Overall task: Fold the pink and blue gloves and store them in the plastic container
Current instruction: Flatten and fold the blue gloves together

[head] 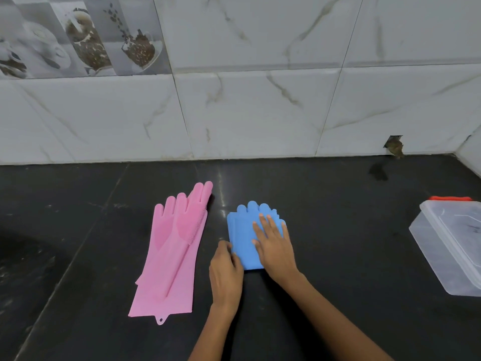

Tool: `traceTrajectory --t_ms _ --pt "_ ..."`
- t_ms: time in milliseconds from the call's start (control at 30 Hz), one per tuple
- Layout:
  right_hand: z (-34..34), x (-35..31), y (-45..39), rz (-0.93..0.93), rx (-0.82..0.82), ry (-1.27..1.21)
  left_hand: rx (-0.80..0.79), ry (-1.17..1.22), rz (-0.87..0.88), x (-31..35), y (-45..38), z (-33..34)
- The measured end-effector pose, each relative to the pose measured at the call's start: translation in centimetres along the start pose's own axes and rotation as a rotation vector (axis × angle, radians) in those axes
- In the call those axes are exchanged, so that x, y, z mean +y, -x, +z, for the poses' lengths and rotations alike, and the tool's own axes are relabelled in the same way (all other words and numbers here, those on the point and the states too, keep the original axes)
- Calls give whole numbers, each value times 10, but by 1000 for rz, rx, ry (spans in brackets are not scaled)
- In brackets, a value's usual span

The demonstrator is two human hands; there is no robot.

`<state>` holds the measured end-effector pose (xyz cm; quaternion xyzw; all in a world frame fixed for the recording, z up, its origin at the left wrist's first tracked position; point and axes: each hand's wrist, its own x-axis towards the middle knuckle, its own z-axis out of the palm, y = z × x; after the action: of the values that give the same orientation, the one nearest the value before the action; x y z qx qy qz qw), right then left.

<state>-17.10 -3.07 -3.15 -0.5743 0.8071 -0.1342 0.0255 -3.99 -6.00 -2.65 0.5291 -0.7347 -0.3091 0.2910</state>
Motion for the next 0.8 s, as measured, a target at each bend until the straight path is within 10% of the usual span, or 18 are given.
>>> traceTrajectory --t_ms 167,300,800 --pt "2 6 -11 -91 -8 121 62 -213 177 4 -9 5" --pt "13 15 -15 -126 -76 73 -208 -382 493 13 -33 20" --pt "33 37 -20 61 10 -34 -287 -413 387 -14 -53 46"
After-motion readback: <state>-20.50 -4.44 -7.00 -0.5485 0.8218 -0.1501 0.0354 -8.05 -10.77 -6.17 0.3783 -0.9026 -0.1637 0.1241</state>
